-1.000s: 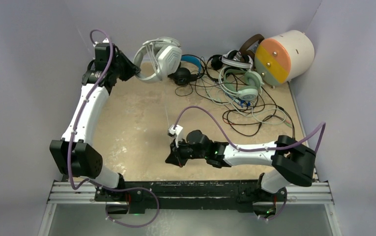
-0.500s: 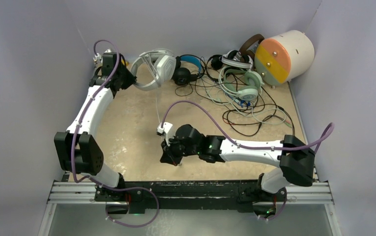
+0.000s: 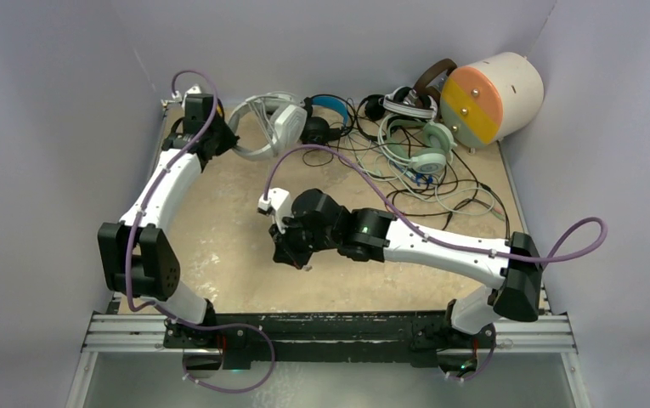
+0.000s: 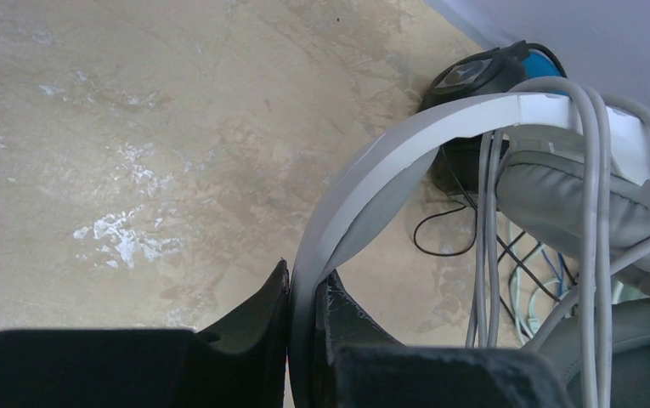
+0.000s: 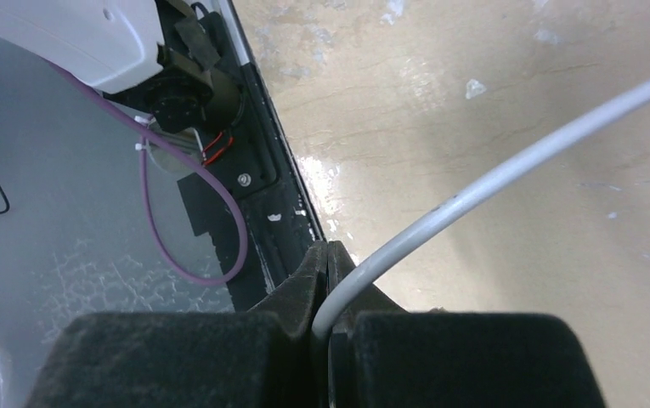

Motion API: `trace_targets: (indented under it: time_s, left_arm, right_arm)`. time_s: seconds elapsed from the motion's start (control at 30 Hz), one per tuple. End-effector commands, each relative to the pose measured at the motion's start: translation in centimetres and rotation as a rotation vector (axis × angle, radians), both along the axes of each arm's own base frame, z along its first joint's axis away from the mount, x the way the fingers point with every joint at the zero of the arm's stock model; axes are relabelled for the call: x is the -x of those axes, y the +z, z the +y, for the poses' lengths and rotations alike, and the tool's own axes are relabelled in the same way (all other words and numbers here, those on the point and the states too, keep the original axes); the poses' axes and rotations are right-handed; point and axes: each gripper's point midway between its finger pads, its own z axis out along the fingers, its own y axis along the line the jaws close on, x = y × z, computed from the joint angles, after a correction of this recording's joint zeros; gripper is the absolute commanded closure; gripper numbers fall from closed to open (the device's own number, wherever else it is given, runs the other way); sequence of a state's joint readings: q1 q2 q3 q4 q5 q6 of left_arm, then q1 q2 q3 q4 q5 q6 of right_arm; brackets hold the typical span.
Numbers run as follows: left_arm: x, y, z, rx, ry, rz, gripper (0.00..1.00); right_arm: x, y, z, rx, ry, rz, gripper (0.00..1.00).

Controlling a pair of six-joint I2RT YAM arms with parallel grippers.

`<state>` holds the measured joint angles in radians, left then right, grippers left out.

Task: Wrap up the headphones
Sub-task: Wrap the headphones cable around the headphones.

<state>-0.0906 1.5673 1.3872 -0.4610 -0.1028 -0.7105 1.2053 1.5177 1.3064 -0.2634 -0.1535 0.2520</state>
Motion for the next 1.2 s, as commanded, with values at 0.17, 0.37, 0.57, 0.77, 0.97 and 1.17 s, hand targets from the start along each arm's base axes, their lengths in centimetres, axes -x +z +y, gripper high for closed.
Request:
trace_targets:
  time_s: [0.17,0.37,0.57,0.77,0.97,1.17]
  left_arm:
    - [-1.5,2.9,-2.0,-0.252,-0.053,-0.144,1.0]
    - [0.3,4.7,-6.1,-0.463,-0.262,-0.291,1.0]
    - [3.7,4.4,-9.9,-0.7,-0.511,-0.378,1.0]
    - [6.9,3.8,-10.8,-0.848,-0.657,-0.386,1.0]
    - [9.8,2.9,-11.2,-0.822,-0.783,-0.413,1.0]
    - [12.2,2.1,-12.0,-0.755,-0.869,-0.448,1.0]
  right_arm:
    - [-3.5,10.4,-3.4,-0.025,-0.104,-0.133,1.0]
    - [-7.2,12.8,-6.5,-0.069,-0.195,-0.095,1.0]
    - [-9.5,12.7,-9.4,-0.026,-0.271,-0.094,1.0]
    - [-11.7,12.0,-11.6,0.009,-0.355,-0.082,1.0]
    - [-14.4,11.5,-13.7,0.021,-0.445,-0.071,1.0]
    - [-17.3,10.4,-15.3,0.034,-0.516,-0.027,1.0]
